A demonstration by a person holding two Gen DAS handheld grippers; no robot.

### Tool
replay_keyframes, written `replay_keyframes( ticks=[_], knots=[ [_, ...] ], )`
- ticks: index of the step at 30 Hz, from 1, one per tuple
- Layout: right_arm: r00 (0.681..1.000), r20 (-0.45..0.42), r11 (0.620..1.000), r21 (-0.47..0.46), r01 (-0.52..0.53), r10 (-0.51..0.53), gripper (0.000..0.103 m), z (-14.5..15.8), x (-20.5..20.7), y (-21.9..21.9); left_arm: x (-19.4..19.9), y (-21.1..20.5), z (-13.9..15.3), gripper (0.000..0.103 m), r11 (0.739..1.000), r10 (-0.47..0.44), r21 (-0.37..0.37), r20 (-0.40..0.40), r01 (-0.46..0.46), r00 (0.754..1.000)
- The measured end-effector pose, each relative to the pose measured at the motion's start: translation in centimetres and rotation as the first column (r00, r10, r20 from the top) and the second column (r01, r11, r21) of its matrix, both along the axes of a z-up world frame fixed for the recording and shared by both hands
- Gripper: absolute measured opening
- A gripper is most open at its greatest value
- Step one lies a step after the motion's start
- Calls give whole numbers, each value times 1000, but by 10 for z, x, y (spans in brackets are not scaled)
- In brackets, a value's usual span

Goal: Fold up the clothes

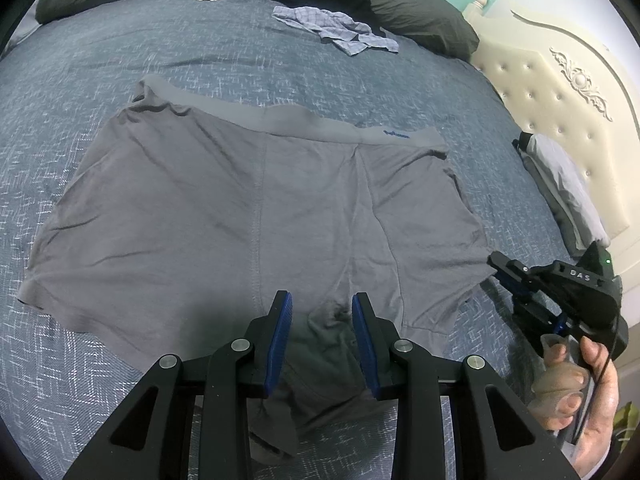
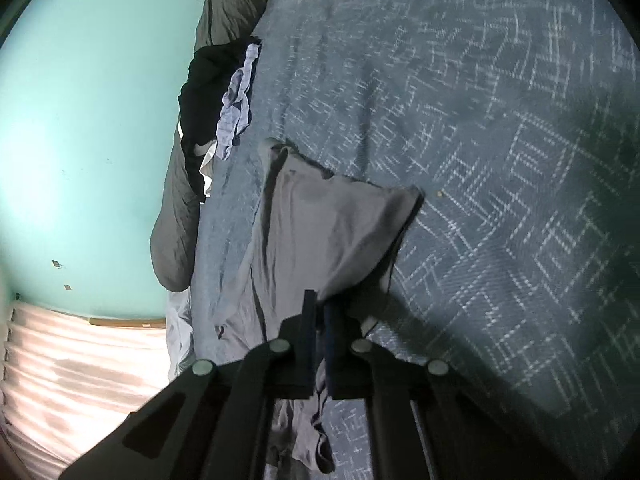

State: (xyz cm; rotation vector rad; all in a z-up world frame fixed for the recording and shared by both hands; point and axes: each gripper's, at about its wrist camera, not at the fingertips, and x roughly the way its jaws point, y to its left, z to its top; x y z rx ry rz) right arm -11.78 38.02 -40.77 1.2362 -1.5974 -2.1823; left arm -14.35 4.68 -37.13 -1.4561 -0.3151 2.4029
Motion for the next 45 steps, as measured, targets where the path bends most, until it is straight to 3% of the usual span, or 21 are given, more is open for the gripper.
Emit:
replay_keyframes(
  ticks=[5,15,31,34,36,45],
  knots=[
    [999,-37,999,-44,-27,25,2,18,1,-3,0,1,0,34,1000,0,-2,-1,0,1000],
    [995,104,997,78,-13,5,2,-3,1,4,1,-2,1,34,1000,7,-2,-4,-7,1000],
    [992,100,986,155,63,-79,6,-3,15,41,-1,-19,7,34,999,38,7,-16,-38,999],
    [994,55,979,186,83,-95,11,8,15,54,-2,-24,9,34,999,50,11,-20,-49,999],
    [996,28,978,196,78,-85,29,12,11,60,-3,-28,11,34,998,60,12,-25,-60,998],
    [999,37,965,260,-44,36,30,7,-7,47,-1,-80,25,34,986,164,24,-48,-163,985]
  ],
)
